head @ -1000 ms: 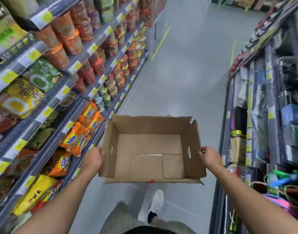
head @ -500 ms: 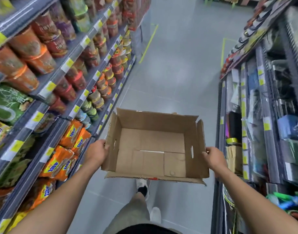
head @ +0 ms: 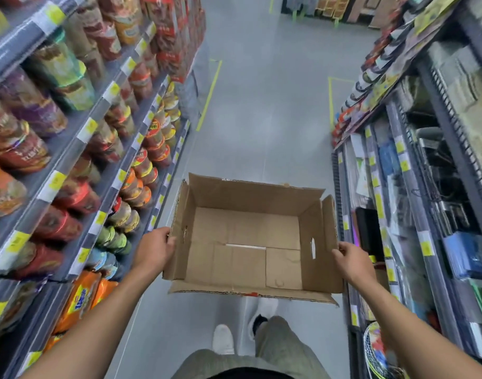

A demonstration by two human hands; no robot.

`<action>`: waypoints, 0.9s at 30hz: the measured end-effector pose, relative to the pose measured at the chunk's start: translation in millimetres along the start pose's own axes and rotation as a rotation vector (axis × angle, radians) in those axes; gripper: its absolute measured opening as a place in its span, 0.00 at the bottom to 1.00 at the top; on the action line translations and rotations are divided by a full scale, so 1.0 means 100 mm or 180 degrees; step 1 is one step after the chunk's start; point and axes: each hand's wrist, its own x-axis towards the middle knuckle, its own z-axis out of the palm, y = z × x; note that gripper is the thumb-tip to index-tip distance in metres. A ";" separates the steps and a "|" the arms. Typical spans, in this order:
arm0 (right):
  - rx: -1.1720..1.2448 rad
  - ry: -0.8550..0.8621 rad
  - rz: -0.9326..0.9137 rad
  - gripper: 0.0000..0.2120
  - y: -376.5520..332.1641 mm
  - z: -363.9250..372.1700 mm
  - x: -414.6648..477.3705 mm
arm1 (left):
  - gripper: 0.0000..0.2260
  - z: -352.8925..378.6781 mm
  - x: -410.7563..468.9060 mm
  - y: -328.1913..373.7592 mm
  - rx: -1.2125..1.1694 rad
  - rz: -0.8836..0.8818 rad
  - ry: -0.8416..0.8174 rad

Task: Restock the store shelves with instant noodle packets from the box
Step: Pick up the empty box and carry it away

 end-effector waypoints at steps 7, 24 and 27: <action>0.0066 0.0019 -0.0082 0.15 -0.29 -0.39 1.20 | 0.09 -0.09 1.18 0.73 0.0036 0.0072 0.0007; -0.0277 -0.0037 -0.0340 0.09 -1.78 -1.42 4.21 | 0.06 -0.55 3.80 2.33 0.0003 -0.0220 0.0160; -0.0279 -0.0011 -0.0383 0.10 -2.08 -1.50 4.68 | 0.07 -0.62 4.36 2.50 -0.0054 -0.0244 0.0160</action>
